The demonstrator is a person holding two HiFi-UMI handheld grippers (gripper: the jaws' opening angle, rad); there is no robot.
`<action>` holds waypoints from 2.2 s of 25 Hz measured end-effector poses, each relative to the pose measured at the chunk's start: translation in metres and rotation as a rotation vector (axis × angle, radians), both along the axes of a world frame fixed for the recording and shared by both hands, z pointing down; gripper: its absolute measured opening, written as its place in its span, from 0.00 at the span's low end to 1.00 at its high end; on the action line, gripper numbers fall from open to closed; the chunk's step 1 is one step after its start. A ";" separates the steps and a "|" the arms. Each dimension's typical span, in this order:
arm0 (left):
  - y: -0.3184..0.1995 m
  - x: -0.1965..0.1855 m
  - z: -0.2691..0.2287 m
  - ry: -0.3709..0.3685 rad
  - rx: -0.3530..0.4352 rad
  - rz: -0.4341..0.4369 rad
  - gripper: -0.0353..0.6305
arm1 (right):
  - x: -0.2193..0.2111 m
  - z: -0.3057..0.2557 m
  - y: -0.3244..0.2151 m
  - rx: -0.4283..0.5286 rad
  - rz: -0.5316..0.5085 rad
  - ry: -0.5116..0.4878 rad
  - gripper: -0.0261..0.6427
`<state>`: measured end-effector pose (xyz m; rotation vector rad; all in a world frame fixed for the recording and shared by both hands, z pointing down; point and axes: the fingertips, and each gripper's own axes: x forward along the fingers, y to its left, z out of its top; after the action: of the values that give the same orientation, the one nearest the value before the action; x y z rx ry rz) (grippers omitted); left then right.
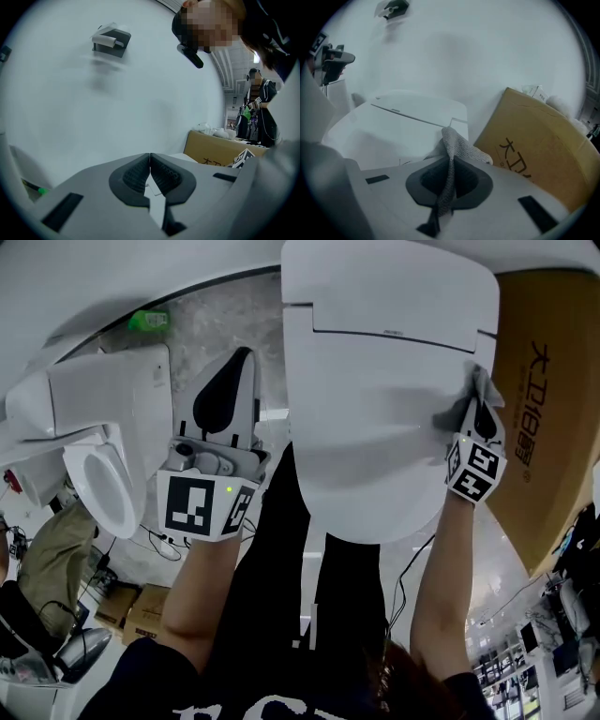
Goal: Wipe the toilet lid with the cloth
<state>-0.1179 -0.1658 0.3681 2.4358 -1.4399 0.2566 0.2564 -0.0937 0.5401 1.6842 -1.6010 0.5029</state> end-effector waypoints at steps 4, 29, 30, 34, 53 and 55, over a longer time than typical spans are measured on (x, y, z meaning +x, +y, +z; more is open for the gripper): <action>0.000 -0.005 -0.002 -0.002 0.005 -0.011 0.09 | -0.063 -0.002 0.001 -0.007 -0.125 -0.031 0.08; 0.005 -0.012 -0.001 -0.015 0.005 -0.033 0.09 | -0.318 -0.005 0.031 -0.068 -0.834 -0.190 0.08; 0.005 -0.010 -0.001 -0.015 0.005 -0.030 0.09 | -0.304 -0.005 0.031 -0.066 -0.805 -0.186 0.08; 0.004 -0.006 -0.001 -0.009 0.005 -0.022 0.09 | -0.227 -0.002 0.029 -0.069 -0.637 -0.156 0.08; 0.008 0.012 0.003 0.003 -0.002 -0.003 0.09 | -0.032 0.002 0.053 -0.077 -0.115 -0.035 0.08; 0.010 0.013 0.001 0.003 -0.001 -0.001 0.09 | -0.063 0.000 0.051 -0.075 -0.182 -0.056 0.07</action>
<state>-0.1050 -0.1563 0.3695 2.4337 -1.4399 0.2535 0.1933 -0.0426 0.5404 1.4648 -1.7342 0.5148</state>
